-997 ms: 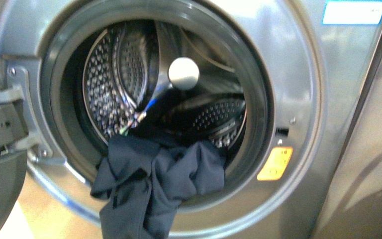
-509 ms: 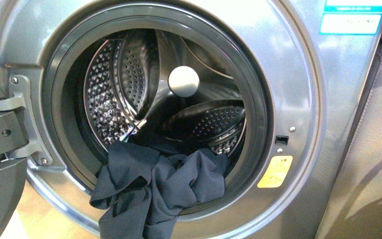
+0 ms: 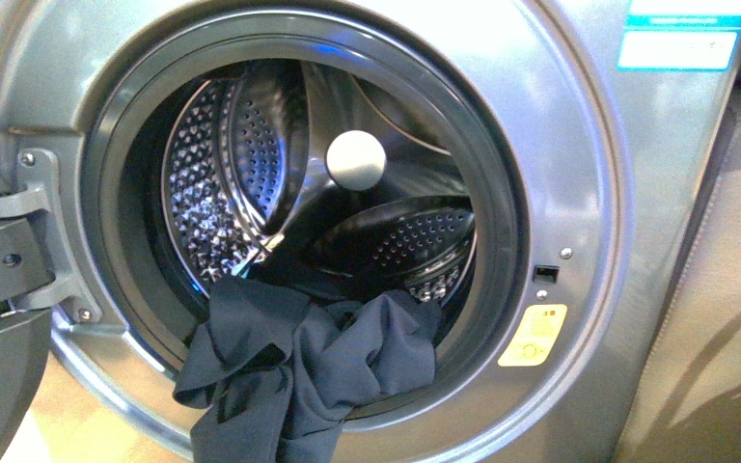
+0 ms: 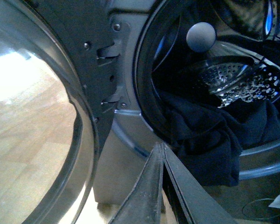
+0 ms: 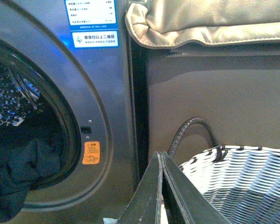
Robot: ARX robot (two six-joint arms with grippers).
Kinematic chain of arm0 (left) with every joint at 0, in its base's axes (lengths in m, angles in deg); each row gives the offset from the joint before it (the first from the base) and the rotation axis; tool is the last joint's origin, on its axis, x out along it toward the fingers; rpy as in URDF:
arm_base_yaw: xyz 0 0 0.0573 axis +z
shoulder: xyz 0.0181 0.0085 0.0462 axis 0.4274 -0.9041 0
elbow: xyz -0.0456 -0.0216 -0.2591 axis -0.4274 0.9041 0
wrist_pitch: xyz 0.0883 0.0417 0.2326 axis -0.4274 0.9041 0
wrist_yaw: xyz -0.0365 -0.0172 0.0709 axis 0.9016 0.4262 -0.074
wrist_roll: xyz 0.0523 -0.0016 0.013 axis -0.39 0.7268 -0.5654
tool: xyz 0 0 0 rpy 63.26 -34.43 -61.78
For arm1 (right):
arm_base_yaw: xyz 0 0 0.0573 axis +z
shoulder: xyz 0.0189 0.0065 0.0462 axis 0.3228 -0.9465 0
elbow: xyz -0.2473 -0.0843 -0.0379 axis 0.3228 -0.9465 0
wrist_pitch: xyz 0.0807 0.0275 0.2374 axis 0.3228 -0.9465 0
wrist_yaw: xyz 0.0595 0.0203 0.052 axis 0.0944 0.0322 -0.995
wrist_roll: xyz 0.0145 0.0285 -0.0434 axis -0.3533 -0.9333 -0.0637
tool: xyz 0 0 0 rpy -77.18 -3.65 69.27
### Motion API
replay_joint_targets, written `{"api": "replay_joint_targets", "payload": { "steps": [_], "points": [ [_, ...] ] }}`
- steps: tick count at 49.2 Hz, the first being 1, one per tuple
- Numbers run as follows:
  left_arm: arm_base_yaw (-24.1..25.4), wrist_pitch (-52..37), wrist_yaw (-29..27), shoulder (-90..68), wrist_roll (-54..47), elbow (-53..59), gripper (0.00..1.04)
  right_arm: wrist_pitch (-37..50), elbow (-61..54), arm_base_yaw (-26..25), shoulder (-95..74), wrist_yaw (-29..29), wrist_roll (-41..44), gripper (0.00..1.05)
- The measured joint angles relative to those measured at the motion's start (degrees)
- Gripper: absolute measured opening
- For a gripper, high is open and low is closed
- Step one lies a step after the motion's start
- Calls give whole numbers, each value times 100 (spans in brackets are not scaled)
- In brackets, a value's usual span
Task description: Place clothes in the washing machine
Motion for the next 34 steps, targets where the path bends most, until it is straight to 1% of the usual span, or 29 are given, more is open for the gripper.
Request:
{"api": "replay_joint_targets", "payload": {
  "steps": [3,4,7,19,34],
  "points": [
    [0,0,22,0,-2,0,4,42,-192,-511,127,-640,0,2],
    [0,0,24,0,-4,0,4,66,-264,-662,179,-704,0,2],
    [0,0,13,0,-2,0,4,114,-380,-798,256,-695,-2,2],
    [0,0,26,0,-4,0,4,260,-885,-828,595,-739,-2,2],
    [0,0,26,0,-4,0,4,323,-1158,-828,817,-741,-2,2]
  ]
}}
